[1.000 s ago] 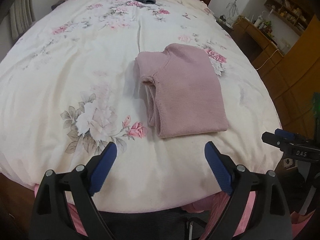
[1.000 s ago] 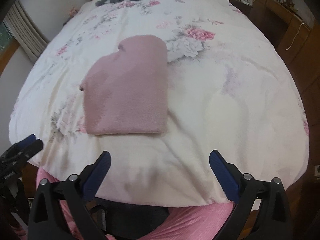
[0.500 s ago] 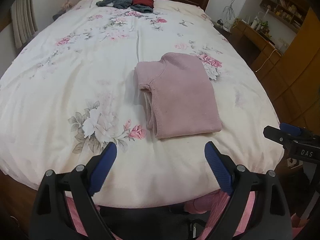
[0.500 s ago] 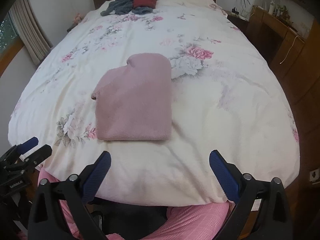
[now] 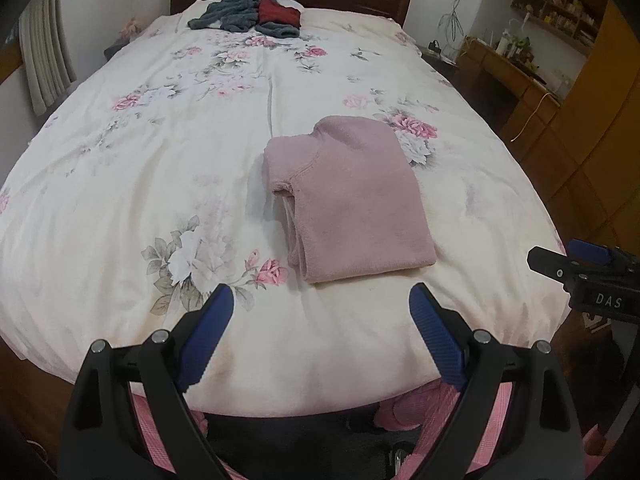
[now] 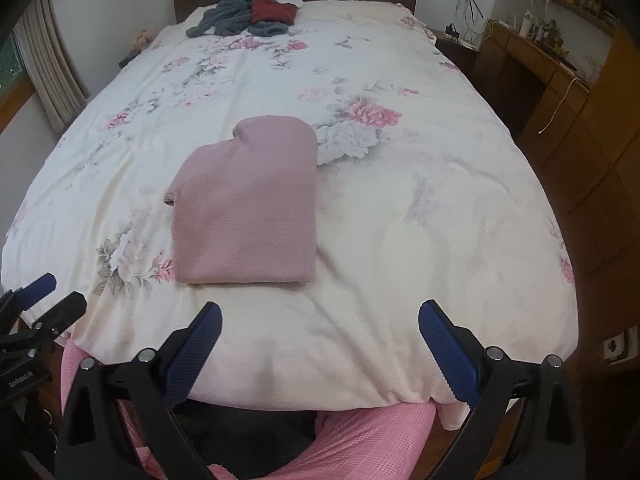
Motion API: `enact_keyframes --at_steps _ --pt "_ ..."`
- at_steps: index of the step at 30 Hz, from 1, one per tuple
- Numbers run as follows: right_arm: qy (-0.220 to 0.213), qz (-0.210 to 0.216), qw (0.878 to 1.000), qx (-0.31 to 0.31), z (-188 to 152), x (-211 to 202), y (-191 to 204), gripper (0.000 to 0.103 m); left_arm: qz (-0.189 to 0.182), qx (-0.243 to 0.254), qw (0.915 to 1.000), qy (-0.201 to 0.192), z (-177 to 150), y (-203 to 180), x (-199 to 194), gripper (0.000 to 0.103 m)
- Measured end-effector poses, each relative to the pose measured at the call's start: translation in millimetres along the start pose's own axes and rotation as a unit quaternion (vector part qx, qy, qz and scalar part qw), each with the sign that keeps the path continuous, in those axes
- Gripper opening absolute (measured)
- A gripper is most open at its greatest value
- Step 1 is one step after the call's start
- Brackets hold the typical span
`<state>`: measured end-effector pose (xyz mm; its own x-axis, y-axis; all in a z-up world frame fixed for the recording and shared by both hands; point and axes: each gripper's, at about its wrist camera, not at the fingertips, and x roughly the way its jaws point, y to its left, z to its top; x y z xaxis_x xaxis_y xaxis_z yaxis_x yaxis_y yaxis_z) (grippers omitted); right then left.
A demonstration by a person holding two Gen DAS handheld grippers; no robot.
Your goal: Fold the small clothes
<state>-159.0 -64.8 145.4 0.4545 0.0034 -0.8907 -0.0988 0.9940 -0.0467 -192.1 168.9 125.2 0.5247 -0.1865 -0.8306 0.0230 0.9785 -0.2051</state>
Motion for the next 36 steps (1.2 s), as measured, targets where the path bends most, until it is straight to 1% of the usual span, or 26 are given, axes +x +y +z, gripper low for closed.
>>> enact_keyframes --at_steps 17,24,29,31,36 --pt "0.006 -0.001 1.000 -0.002 -1.2 4.0 3.6 0.099 0.007 0.003 1.0000 0.004 -0.6 -2.6 3.0 0.089" --pt "0.005 0.008 1.000 0.000 -1.3 5.0 7.0 0.099 0.007 0.003 1.0000 0.004 -0.8 -3.0 2.8 0.089" --pt "0.003 0.003 1.000 0.001 -1.9 5.1 8.0 0.099 0.007 0.002 1.0000 0.003 -1.1 -3.4 2.3 0.089" --pt "0.000 0.010 1.000 0.003 -1.5 5.1 6.8 0.099 0.008 0.003 1.0000 0.004 -1.1 -3.5 2.4 0.089" --pt "-0.005 0.002 1.000 0.002 -1.5 5.0 7.4 0.099 0.009 0.006 0.9999 0.002 -1.2 -4.1 1.6 0.089"
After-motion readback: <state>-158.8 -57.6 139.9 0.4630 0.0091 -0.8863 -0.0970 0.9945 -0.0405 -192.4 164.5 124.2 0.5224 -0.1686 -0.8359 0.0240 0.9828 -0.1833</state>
